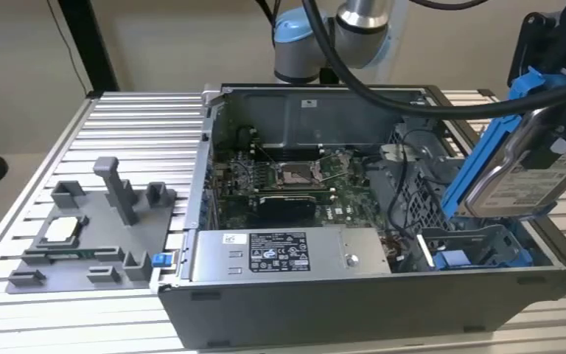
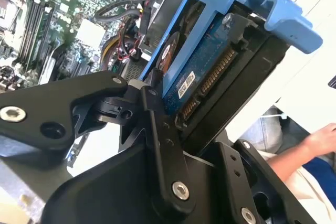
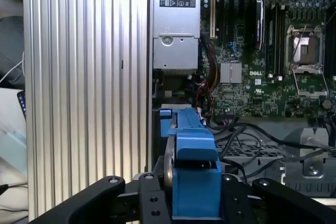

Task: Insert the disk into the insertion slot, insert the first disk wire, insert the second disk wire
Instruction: 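Insert the disk into the insertion slot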

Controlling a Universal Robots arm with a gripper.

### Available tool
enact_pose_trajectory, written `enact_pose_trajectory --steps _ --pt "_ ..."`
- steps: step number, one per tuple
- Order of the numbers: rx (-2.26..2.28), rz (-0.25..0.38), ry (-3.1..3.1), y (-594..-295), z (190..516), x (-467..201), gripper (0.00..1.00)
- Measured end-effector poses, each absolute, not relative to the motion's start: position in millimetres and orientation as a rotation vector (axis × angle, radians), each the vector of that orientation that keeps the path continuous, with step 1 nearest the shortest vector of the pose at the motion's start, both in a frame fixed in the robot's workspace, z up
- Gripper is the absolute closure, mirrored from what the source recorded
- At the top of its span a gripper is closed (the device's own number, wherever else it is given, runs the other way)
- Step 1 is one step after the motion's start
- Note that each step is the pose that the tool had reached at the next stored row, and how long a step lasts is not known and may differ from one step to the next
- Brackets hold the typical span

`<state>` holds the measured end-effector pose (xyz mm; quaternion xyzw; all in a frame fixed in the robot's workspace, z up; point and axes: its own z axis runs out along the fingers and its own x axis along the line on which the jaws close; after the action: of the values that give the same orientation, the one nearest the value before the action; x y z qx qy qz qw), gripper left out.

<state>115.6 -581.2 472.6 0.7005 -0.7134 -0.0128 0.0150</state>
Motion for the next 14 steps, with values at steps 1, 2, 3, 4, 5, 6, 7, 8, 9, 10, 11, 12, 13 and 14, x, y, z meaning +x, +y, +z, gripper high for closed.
enact_pose_trajectory --steps 1,2,3,4,5,6,7,8,9,10,11,12,13,14 --pt "2.180 -0.040 -2.220 -581.2 470.7 116.1 1.00" --pt "2.180 -0.040 -2.220 -581.2 468.8 116.7 1.00" --pt "2.180 -0.040 -2.220 -581.2 467.1 117.1 1.00" --pt "2.180 -0.040 -2.220 -581.2 465.2 117.6 1.00" --pt "2.180 -0.040 -2.220 -581.2 463.4 118.0 1.00" --pt "2.180 -0.040 -2.220 -581.2 461.6 118.3 1.00" --pt "2.180 -0.040 -2.220 -581.2 459.8 118.7 1.00" --pt "2.180 -0.040 -2.220 -581.2 458.0 119.1 1.00" --pt "2.180 -0.040 -2.220 -581.2 456.1 119.5 1.00" --pt "2.180 -0.040 -2.220 -581.2 454.3 119.7 1.00" --pt "2.180 -0.040 -2.220 -581.2 452.4 119.9 1.00" --pt "2.180 -0.040 -2.220 -581.2 450.6 120.0 1.00" --pt "2.180 -0.040 -2.220 -581.2 448.8 120.1 1.00" --pt "2.180 -0.041 -2.220 -581.2 447.0 120.2 1.00"
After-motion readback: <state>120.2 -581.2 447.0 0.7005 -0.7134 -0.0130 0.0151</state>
